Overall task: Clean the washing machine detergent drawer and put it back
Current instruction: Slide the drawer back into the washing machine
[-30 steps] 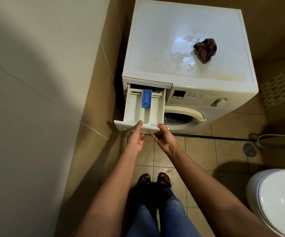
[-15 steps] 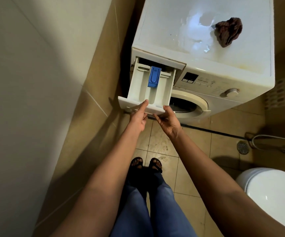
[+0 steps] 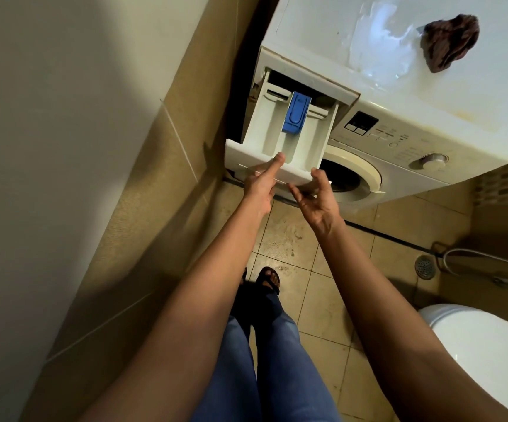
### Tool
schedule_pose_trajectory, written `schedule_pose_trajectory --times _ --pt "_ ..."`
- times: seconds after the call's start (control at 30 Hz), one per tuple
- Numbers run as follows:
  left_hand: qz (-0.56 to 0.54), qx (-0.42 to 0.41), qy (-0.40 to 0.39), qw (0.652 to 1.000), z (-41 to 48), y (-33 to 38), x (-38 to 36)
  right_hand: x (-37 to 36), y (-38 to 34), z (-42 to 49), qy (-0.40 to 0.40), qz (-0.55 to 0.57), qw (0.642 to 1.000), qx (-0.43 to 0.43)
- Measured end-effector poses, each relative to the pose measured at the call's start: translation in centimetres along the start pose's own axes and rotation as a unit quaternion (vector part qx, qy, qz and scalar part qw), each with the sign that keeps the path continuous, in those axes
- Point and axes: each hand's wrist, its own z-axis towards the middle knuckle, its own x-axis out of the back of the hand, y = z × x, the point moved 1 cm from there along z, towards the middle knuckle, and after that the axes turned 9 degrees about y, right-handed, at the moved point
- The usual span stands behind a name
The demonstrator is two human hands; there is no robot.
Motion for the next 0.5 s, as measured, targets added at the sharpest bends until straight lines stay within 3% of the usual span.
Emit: schedule_pose_trajectory --times 0.5 --pt "0.042 -0.04 0.014 0.998 1.2 0.3 -0.4 -1.0 -0.1 0.0 0.009 0.017 1.0 0.005"
